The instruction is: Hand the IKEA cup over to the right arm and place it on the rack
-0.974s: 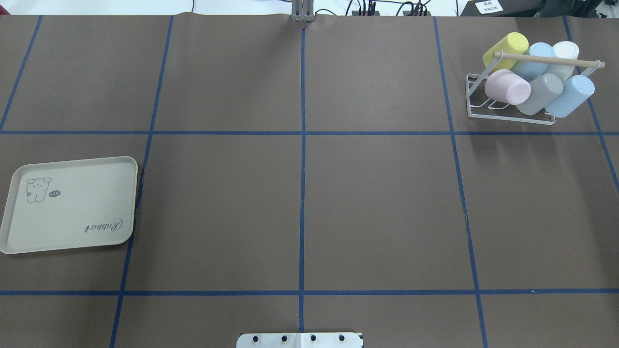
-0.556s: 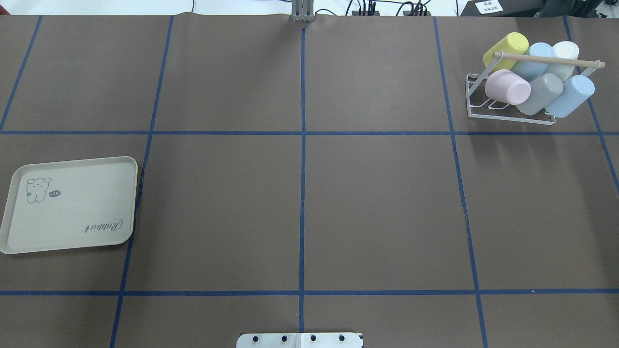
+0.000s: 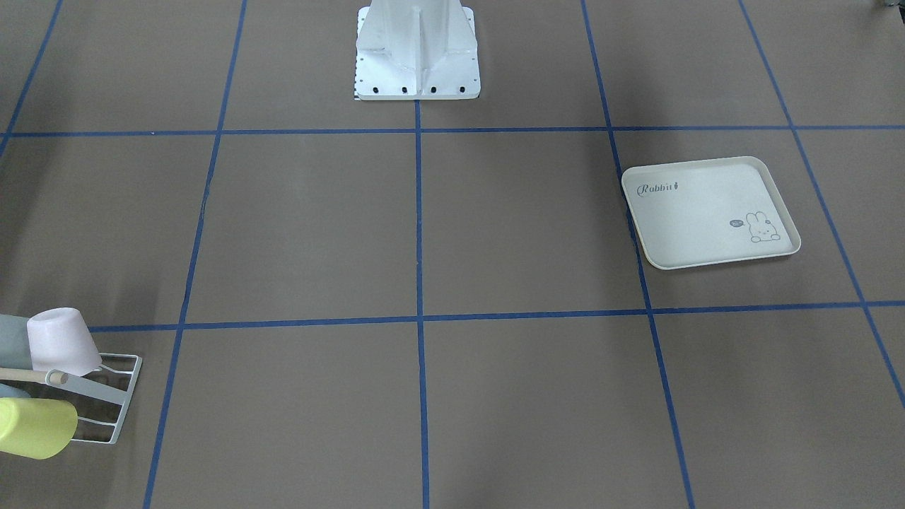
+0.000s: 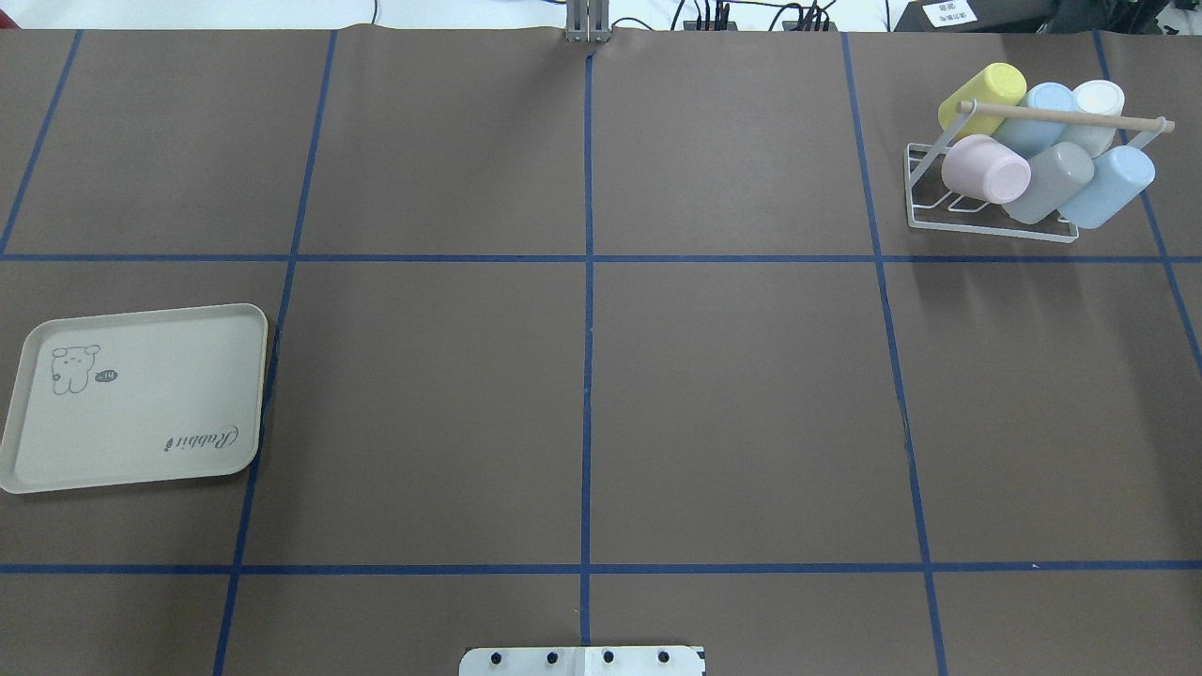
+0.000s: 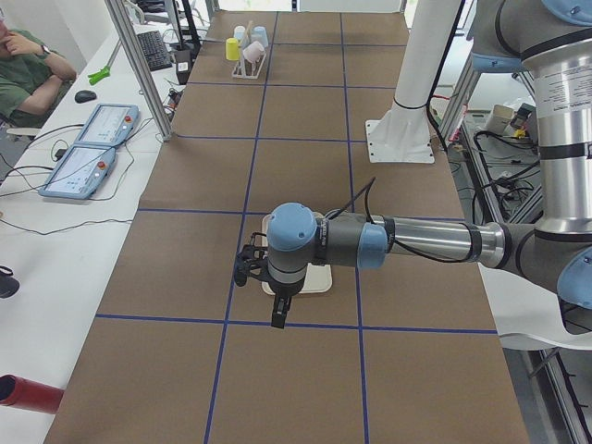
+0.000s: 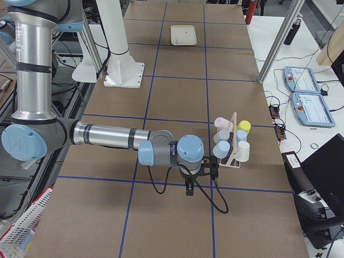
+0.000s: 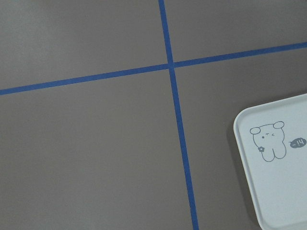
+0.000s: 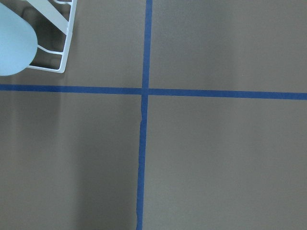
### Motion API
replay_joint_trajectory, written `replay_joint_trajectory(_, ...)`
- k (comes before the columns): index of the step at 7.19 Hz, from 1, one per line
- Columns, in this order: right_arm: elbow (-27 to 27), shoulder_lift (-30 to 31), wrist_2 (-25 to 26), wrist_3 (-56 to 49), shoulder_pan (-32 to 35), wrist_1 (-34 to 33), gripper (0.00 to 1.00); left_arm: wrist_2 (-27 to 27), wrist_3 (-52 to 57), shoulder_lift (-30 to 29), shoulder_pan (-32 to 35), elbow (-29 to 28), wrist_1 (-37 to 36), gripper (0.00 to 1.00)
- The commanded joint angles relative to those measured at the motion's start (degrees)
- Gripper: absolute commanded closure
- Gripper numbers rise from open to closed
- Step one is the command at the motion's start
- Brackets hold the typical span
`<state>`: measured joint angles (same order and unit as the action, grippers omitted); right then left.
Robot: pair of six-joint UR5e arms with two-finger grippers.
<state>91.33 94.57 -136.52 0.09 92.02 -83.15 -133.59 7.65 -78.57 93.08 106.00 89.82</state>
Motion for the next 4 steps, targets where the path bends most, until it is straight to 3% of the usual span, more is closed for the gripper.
replay_joint_trajectory(1,-0.01,0.0,-0.07,0.0,0.0,0.0,0.0,0.0,0.0,0.0,0.0,0.0,0.0,0.0)
replay_joint_trajectory(4,-0.01,0.09,-0.51,0.0,0.0,0.0,0.0,0.0,0.0,0.0,0.0,0.09,0.0,0.0)
